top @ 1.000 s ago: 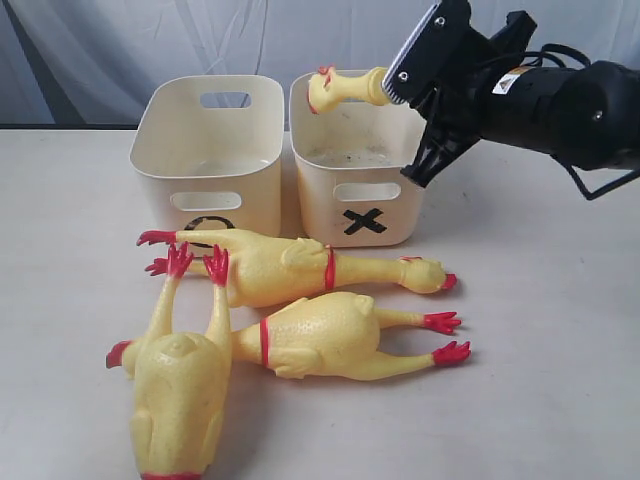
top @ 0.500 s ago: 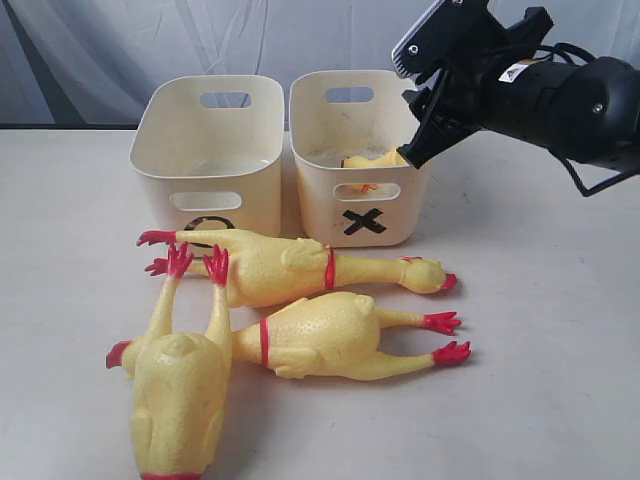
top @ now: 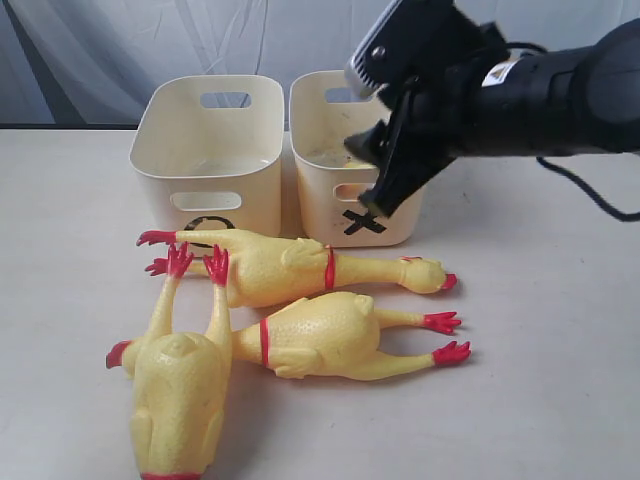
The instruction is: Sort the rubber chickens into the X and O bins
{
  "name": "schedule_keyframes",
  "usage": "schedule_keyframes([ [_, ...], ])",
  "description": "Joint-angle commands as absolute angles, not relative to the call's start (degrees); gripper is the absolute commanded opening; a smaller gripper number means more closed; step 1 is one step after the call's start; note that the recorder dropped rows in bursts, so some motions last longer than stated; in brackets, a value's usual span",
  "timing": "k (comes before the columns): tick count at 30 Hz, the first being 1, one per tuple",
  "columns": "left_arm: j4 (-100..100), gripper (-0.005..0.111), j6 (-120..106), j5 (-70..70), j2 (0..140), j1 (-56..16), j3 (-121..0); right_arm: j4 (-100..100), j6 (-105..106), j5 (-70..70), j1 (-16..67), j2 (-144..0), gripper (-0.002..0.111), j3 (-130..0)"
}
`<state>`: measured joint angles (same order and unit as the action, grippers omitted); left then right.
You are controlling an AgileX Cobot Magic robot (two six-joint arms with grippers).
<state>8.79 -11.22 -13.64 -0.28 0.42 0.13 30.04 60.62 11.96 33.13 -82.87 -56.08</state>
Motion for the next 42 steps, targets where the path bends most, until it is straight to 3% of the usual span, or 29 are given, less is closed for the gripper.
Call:
schedule_keyframes([
  [1,8.79,0.000,-11.22,-13.31,0.00,0.46,0.00,37.57,60.28,19.73,36.08,-82.54,0.053,-56.42],
  [7,8.79,0.000,-11.22,-13.31,0.00,0.46,0.00,48.86,60.28,25.18,39.24,-82.54,0.053,-56.42],
  [17,8.79,0.000,-11.22,-13.31,0.00,0.46,0.00,49.41,60.64,29.63,44.16,-82.54,0.053,-56.42],
  [42,8.79,0.000,-11.22,-13.31,0.00,0.46,0.00,52.11,60.38,31.37,44.15,-83.88,0.053,-56.31],
])
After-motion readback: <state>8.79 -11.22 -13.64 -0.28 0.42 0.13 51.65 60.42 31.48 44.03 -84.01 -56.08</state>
